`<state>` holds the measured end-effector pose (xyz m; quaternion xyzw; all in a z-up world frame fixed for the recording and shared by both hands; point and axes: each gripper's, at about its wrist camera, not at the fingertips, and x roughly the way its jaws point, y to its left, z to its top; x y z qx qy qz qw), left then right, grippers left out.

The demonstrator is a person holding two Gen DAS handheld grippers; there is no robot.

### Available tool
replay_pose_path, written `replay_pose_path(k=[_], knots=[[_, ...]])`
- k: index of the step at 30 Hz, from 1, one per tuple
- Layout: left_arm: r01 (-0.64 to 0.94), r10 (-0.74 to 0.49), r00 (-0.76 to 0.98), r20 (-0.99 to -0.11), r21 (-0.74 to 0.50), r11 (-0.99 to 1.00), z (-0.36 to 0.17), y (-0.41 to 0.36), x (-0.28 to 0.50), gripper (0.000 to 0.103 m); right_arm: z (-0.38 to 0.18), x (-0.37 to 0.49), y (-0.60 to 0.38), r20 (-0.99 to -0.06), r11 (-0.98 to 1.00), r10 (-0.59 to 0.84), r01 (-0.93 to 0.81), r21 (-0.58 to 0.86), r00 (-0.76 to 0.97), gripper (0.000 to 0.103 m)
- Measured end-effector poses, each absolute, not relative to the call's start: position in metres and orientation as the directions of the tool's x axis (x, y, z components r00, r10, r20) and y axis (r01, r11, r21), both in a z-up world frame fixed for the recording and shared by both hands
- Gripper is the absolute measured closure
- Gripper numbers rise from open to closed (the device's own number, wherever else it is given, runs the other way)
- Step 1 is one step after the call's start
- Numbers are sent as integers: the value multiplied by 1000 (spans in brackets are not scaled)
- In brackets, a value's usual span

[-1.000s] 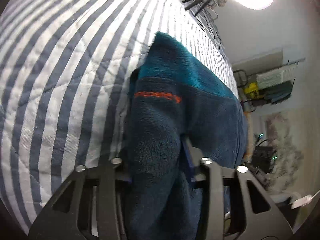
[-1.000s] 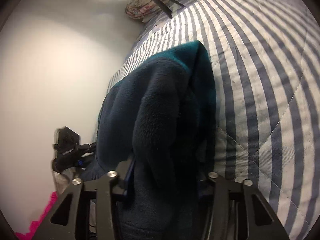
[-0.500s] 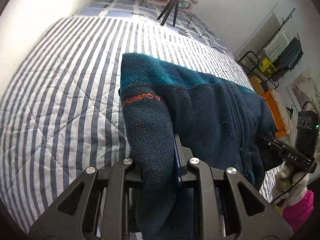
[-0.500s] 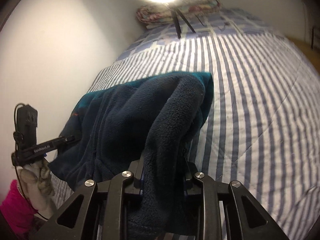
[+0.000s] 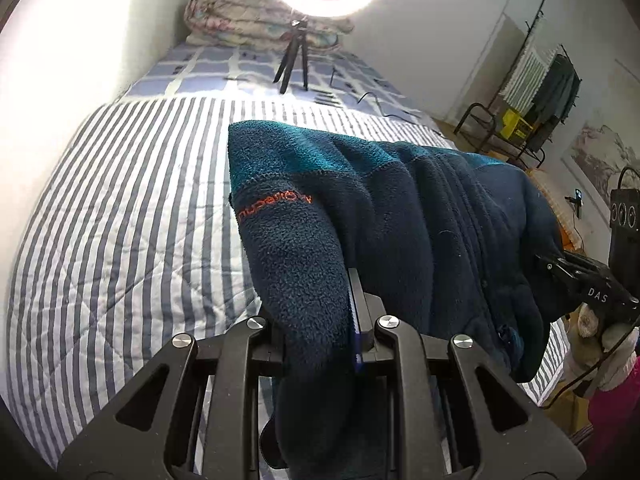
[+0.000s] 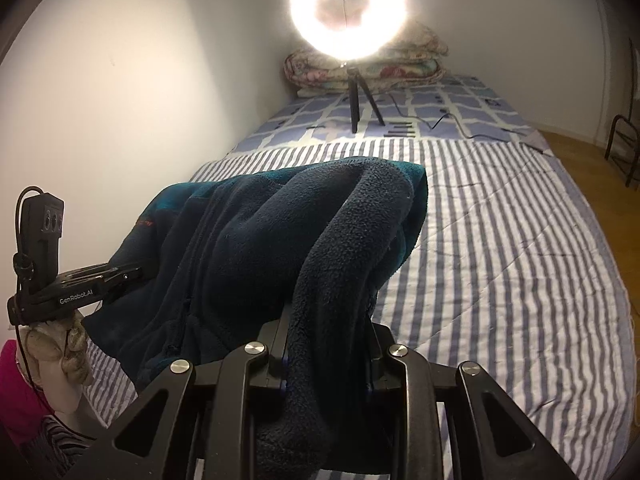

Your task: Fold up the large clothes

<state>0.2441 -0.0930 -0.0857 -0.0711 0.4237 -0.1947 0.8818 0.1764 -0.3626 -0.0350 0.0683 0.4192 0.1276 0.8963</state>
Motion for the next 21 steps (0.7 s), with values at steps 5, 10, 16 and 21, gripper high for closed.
replay_pose_path(k=[5, 10, 16, 21], knots=[[306, -421, 571, -704, -294, 906, -78, -105, 248, 84, -29, 173, -374, -723, 962, 274, -171, 214, 634, 78], [317, -439, 558, -704, -308, 897, -79, -119, 265, 84, -31, 181, -388, -732, 965, 263, -168, 202, 629, 79], [366, -472, 529, -705, -312, 877, -87, -165, 302, 84, -23, 208, -426, -728, 974, 226, -146, 173, 647, 79], [415, -513, 524, -679, -323, 851, -83, -221, 357, 84, -24, 251, -469, -732, 988, 155, -99, 119, 664, 79]])
